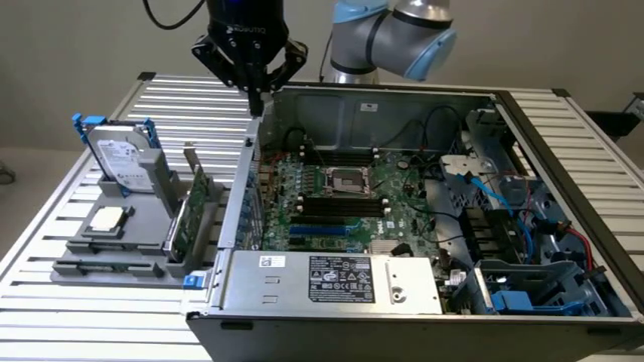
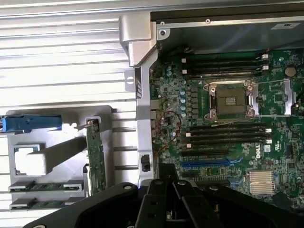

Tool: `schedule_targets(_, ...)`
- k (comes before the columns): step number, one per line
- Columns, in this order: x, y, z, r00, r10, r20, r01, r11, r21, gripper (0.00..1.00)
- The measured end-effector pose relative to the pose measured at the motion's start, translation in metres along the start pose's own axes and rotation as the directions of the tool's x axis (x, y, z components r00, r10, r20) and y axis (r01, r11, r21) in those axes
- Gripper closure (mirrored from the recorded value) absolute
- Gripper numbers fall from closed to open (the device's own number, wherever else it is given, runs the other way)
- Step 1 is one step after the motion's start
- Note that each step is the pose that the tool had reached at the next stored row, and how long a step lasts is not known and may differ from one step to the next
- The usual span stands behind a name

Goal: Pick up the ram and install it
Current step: 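Reach for the ram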

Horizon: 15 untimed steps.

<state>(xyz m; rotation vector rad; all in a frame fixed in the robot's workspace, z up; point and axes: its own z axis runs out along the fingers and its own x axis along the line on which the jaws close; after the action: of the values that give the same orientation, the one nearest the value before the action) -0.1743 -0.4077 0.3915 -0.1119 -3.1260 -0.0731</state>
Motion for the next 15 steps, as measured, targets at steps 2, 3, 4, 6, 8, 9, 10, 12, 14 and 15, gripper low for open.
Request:
schedule_targets(2, 0.006, -0.0035, 0.0009, 1.0000, 0.000, -0.0001, 0.000, 1.0000, 0.0000, 0.89)
schedule_targets(3, 0.007, -0.0052, 0.0013, 1.0000, 0.000, 0.0000, 0.000, 1.0000, -0.0001, 0.89)
schedule_targets(4, 0.009, -0.0072, 0.0015, 1.0000, 0.000, 0.0000, 0.000, 1.0000, -0.0001, 0.89)
schedule_targets(6, 0.013, -0.0111, 0.0020, 1.0000, 0.000, -0.0001, 0.000, 1.0000, 0.0000, 0.89)
schedule_targets(8, 0.019, -0.0147, 0.0025, 1.0000, 0.000, 0.0000, 0.000, 1.0000, 0.0000, 0.89)
schedule_targets(9, 0.022, -0.0164, 0.0027, 1.0000, 0.000, -0.0001, 0.000, 1.0000, 0.0000, 0.89)
schedule_targets(10, 0.024, -0.0181, 0.0029, 1.0000, -0.001, -0.0001, 0.001, 1.0000, 0.0001, 0.89)
schedule_targets(12, 0.032, -0.0213, 0.0034, 1.0000, -0.001, -0.0001, 0.001, 1.0000, 0.0000, 0.89)
schedule_targets(14, 0.039, -0.0240, 0.0046, 1.0000, -0.001, -0.0002, 0.001, 1.0000, 0.0000, 0.89)
schedule_targets(15, 0.044, -0.0251, 0.0054, 1.0000, -0.002, -0.0002, 0.002, 1.0000, -0.0002, 0.89)
